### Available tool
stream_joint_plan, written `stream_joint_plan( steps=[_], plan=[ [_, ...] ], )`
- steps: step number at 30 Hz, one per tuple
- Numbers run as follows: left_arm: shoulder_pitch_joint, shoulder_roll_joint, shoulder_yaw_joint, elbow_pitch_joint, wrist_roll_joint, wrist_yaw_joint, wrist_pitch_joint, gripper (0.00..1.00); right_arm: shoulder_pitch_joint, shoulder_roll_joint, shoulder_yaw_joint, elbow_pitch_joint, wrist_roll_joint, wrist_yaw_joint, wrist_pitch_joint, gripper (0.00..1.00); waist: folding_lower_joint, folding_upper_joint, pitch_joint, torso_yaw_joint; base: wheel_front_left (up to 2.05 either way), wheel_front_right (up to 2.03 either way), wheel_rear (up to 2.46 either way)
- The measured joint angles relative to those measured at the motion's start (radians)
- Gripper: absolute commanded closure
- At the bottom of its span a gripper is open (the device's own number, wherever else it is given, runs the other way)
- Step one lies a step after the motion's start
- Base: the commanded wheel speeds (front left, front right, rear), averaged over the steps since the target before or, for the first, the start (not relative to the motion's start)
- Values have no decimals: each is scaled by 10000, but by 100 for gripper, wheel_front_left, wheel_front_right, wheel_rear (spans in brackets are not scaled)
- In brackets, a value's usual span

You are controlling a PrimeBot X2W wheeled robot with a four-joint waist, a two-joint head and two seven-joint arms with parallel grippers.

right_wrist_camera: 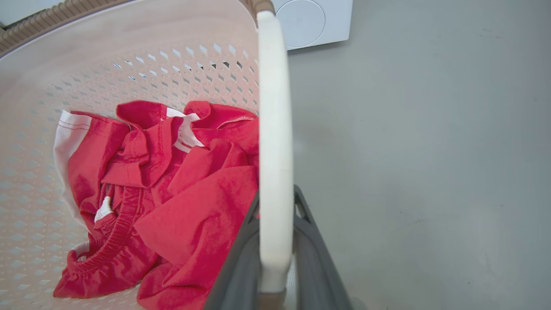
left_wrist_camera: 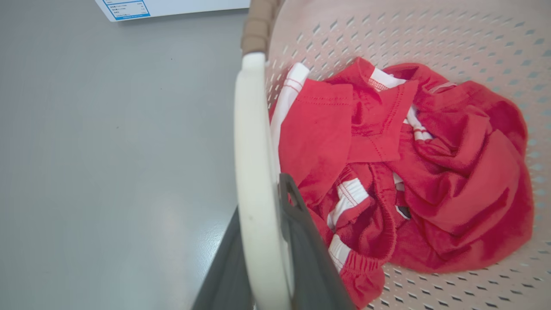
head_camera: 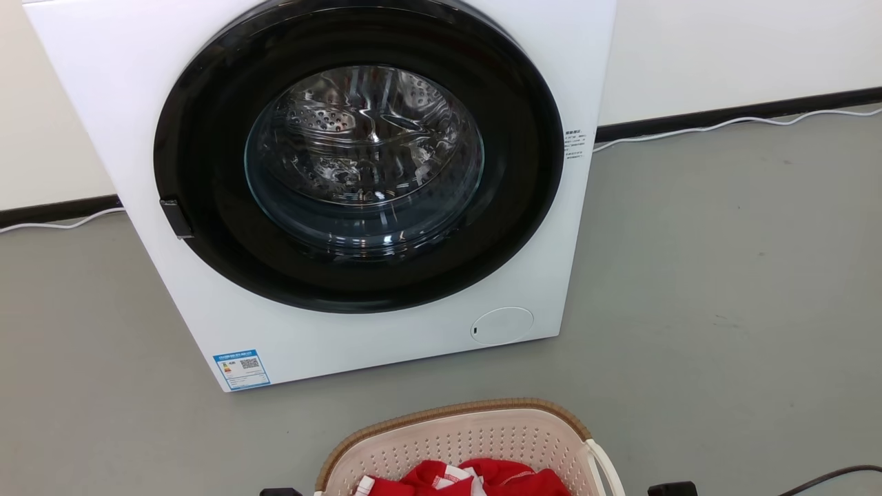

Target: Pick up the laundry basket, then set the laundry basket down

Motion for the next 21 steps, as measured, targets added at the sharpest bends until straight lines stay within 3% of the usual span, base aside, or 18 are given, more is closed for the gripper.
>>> stream_joint_plan(
  steps=[13,21],
  plan=[
    [0,4,-159,15,-109,19,-221,100,-74,-33,510,-12,529,0,-61,100,0,0,120,53,0,0,0],
    [2,69,-395,-291,-295,267,-221,100,-96,-111,857,-73,876,-2,-90,100,0,0,203,41,0,0,0]
  ],
)
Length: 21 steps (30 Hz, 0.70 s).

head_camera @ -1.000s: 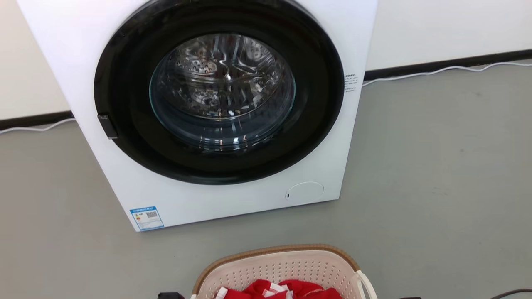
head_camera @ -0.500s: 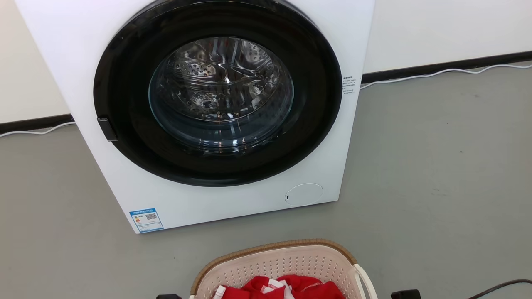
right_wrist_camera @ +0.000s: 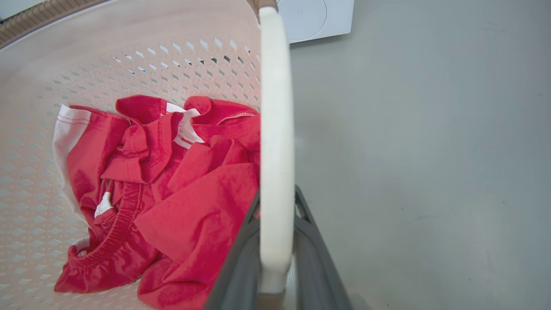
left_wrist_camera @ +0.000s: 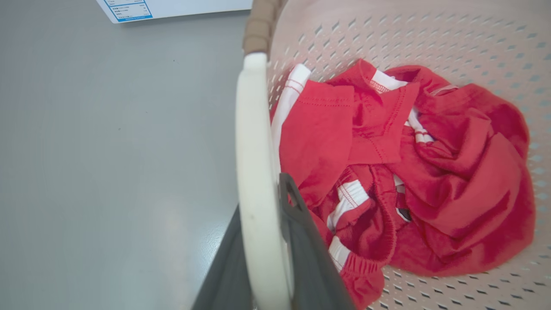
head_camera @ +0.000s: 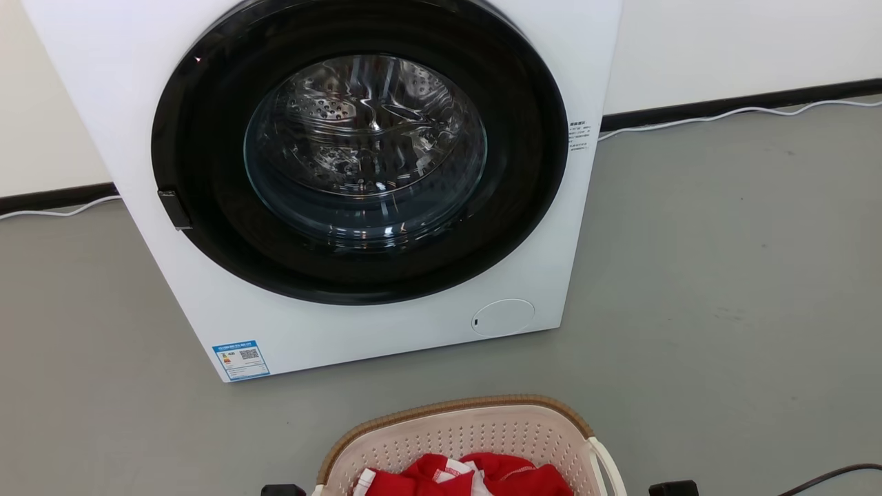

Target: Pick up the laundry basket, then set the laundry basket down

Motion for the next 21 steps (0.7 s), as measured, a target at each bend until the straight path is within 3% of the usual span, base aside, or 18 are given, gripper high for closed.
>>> stream_joint_plan(
  steps=[21],
  plan=[
    [0,79,-447,-207,-516,203,0,100,-190,-58,811,4,717,-4,-182,100,0,0,61,18,0,0,0]
  ],
)
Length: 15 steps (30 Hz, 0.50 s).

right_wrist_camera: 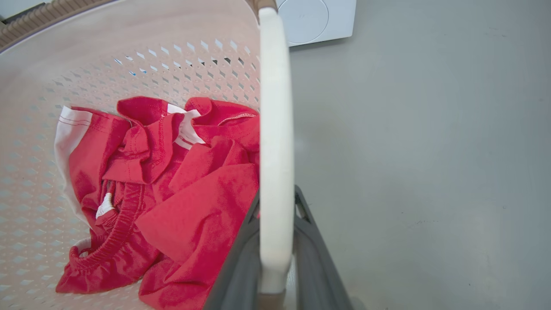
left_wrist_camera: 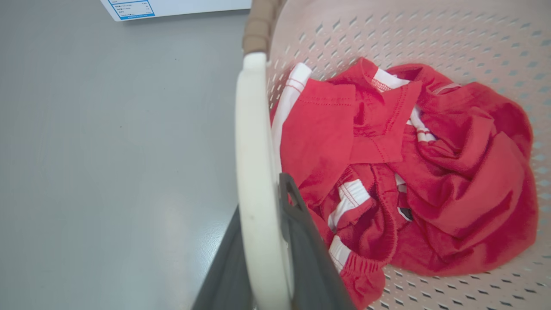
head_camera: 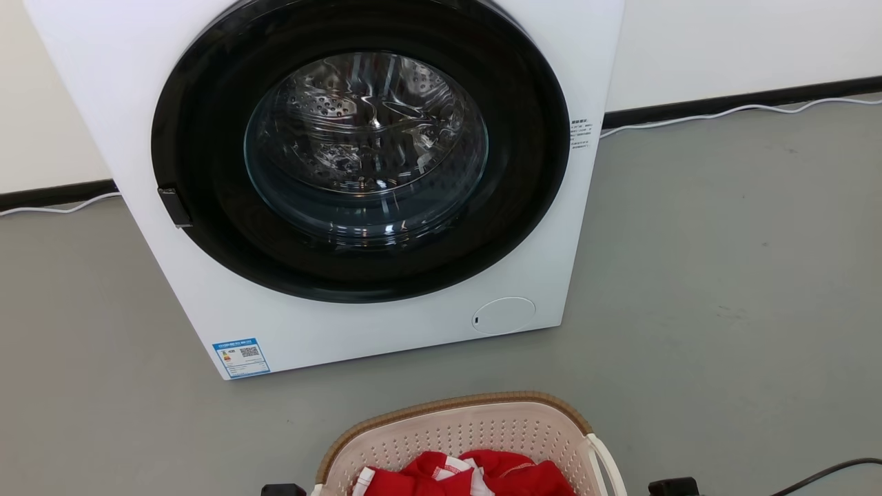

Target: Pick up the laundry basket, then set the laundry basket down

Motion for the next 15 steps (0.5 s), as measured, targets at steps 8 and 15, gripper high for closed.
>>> stream_joint_plan(
  steps=[8,15],
  plan=[
    [0,8,-190,-12,-176,4,0,100,-3,-13,211,12,251,-2,-10,100,0,0,10,11,0,0,0],
    [-1,10,-326,-10,-336,44,-44,100,-14,-17,431,27,487,-4,-98,100,0,0,-36,36,0,0,0]
  ],
)
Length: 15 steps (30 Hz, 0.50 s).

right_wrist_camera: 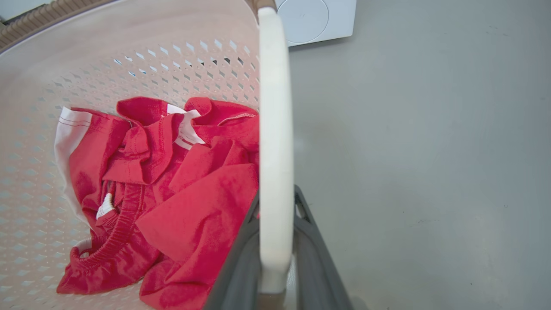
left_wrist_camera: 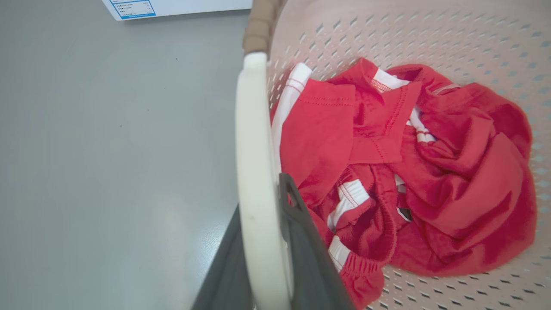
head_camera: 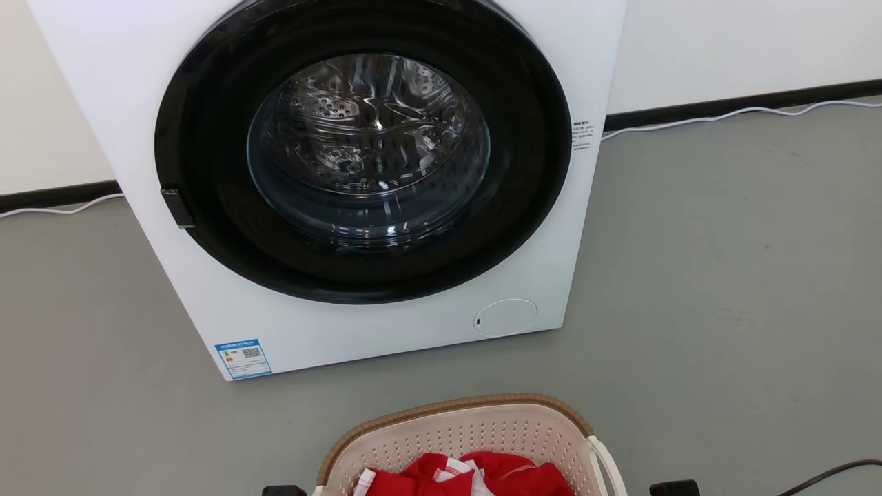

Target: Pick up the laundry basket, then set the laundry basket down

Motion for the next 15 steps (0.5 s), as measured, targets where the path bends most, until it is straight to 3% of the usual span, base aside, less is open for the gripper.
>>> stream_joint_plan(
  steps=[15],
  plan=[
    [-1,29,-270,-127,-267,130,-73,100,-119,-23,414,29,376,-2,-100,100,0,0,110,26,0,0,0]
  ],
)
